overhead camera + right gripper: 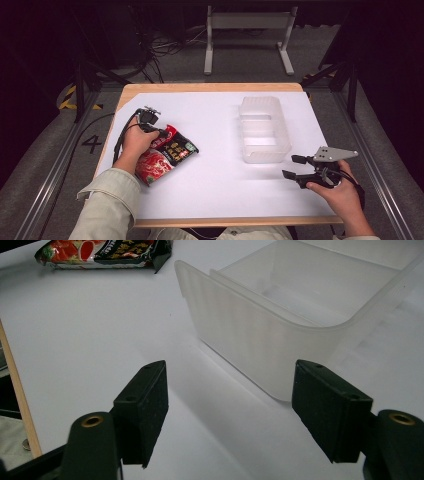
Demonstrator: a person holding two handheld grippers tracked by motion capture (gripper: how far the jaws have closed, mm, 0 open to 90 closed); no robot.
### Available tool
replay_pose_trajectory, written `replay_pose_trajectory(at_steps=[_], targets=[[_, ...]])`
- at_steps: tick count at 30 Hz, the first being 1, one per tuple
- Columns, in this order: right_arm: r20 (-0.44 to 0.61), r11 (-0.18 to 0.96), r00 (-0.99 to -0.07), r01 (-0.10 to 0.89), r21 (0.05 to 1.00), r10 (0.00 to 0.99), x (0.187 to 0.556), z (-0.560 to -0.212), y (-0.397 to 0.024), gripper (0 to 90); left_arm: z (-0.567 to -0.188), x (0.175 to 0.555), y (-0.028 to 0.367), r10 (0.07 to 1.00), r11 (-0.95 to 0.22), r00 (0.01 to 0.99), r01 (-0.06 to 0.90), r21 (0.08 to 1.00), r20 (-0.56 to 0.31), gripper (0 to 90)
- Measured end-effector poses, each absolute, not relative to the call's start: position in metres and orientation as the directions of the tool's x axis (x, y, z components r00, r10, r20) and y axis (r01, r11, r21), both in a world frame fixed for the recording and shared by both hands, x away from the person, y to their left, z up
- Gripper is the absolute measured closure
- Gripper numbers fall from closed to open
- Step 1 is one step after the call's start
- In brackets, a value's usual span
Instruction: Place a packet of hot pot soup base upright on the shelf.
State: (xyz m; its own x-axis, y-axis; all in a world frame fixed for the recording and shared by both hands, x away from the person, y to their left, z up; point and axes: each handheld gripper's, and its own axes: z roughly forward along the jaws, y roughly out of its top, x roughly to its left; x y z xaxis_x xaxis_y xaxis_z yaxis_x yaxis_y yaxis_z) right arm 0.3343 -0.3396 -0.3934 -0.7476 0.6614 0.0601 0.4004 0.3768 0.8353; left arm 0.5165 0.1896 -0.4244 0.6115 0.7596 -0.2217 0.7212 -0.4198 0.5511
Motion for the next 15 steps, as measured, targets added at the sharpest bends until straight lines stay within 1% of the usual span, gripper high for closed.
replay_pose_trajectory(at_steps=[7,12,15], targets=[[0.061,0.375,-0.746,0.402,0.835,0.664,0.334,-0.393,-0.34,31.3,-0.413,0.51,0.195,0.752,-0.4,0.612,0.719,0.568,-0.244,87.9],[0.067,0.371,-0.742,0.408,0.834,0.667,0.334,-0.392,-0.342,32.3,-0.397,0.5,0.197,0.745,-0.408,0.626,0.701,0.585,-0.23,88.5],[0.067,0.368,-0.738,0.41,0.834,0.671,0.334,-0.392,-0.343,32.5,-0.388,0.494,0.2,0.745,-0.393,0.625,0.693,0.604,-0.233,88.6]])
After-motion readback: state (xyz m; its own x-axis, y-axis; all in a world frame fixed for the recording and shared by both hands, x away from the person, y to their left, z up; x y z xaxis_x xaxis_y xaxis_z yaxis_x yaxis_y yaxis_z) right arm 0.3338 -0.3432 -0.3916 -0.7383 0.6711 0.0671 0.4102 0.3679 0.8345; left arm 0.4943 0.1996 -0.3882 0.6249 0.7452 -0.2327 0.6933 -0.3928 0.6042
